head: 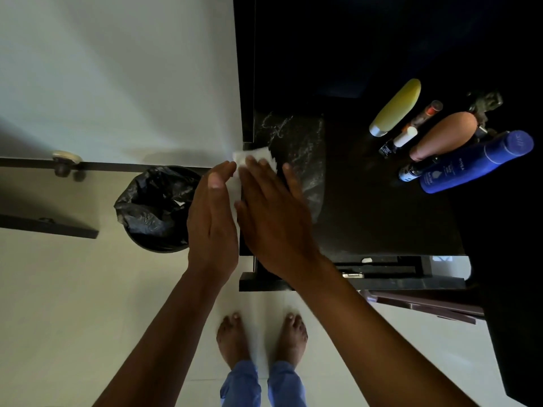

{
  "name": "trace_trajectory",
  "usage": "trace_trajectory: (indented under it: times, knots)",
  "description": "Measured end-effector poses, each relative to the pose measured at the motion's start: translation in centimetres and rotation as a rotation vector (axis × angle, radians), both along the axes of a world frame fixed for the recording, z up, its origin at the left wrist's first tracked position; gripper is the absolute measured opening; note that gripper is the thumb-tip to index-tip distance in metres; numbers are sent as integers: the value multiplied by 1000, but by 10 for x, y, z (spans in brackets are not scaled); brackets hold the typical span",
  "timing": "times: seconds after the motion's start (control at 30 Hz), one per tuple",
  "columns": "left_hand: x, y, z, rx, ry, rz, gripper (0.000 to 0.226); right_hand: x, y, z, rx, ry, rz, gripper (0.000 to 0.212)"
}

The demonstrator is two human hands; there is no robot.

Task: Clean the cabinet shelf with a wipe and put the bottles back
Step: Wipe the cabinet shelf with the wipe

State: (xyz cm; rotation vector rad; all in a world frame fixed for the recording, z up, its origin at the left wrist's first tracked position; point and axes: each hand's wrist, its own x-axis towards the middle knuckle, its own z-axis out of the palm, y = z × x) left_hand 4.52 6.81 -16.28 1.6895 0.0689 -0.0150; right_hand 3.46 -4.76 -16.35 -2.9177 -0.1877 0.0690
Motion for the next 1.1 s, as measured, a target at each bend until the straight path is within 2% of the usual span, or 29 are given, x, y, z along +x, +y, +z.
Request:
trace_trajectory:
  times: [0.13,0.3,0.43,0.63,0.73,0.9,0.97,1.1]
  knots:
    - [-4,-2,-1,39,1,-37,68,-64,7,10,-43,104,106,61]
    - [-10,-1,-3,172,-52,-100,59,-123,-14,5,-7,84,85,61]
    - [-7,1,-6,357,-108,-171,44,-116,-42,17,7,87,-58,54]
    - [-2,-7,-4,651,-126,-259,54,-55,-63,15,33,25,-256,51]
    - [0,-7,0,675,-142,-265,59,-40,-45,12,7,31,-183,53]
    - [0,0,-1,668,-167,-276,61,-91,-36,16,65,52,19,51]
    - [0,0,0,667,-161,-268,62,-106,-49,18,49,76,3,52]
    - [-2,-2,-1,646,-159,-252,62,-90,-76,12,29,58,-170,52]
